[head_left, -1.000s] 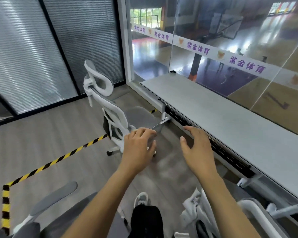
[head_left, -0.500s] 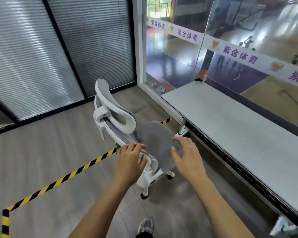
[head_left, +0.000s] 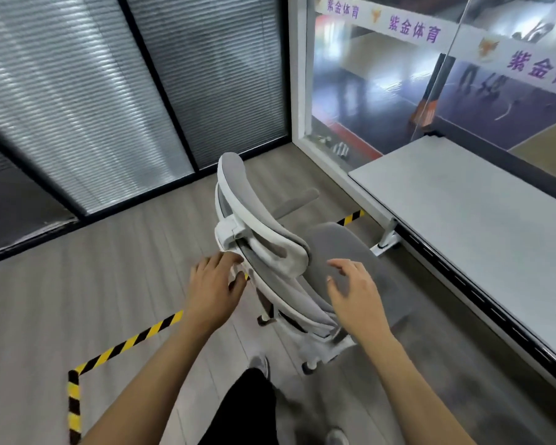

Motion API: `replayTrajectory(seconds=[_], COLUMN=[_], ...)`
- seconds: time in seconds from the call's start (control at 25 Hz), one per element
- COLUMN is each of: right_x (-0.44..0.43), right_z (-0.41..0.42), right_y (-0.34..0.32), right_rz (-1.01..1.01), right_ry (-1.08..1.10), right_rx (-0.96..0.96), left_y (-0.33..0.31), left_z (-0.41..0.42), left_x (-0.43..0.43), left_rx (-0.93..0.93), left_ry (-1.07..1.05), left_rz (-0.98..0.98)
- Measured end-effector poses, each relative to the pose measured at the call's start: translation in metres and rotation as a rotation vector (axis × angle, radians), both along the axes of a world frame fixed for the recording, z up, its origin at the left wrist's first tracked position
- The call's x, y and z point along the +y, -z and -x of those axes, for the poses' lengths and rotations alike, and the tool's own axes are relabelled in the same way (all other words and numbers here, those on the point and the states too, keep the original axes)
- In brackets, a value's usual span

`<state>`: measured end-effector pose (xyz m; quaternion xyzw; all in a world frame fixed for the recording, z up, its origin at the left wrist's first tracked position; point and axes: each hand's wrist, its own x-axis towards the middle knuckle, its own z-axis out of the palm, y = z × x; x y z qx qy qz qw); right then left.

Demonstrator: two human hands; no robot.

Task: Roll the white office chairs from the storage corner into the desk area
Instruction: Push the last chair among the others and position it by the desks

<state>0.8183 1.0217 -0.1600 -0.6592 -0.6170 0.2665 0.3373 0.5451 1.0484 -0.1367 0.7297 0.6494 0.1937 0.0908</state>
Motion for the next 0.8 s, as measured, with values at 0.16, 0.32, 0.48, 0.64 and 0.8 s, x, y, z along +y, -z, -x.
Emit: replayTrajectory(seconds=[0.16, 0.32, 0.48, 0.64, 0.8], right_x=[0.021, 0.029, -0.002, -0.024, -0.037], right_z=[0.021, 0.059, 0.127, 0.210, 0.250], right_y=[0.019, 0.029, 0.024, 0.028, 0.027], right_rz=[0.050, 0.042, 0.143, 0.107, 0.164], right_ry=[0.174, 0.510, 0.871, 0.903, 1.014], right_rx=[0.002, -0.027, -0.047, -0.316, -0.359], left_y=[0.006, 0.027, 0.037, 0.042, 0.059], left_z=[0.045, 0.085, 0.118, 0.136, 0.130], left_x=[0.075, 0.159, 0.228, 0.264, 0.247], left_rx=[-0.197, -0.206, -0.067, 0.024, 0.038], left_ry=[0.059, 0.451, 0.807, 0.849, 0.874], left_rz=[-0.015, 0.073, 0.077, 0.134, 0.126])
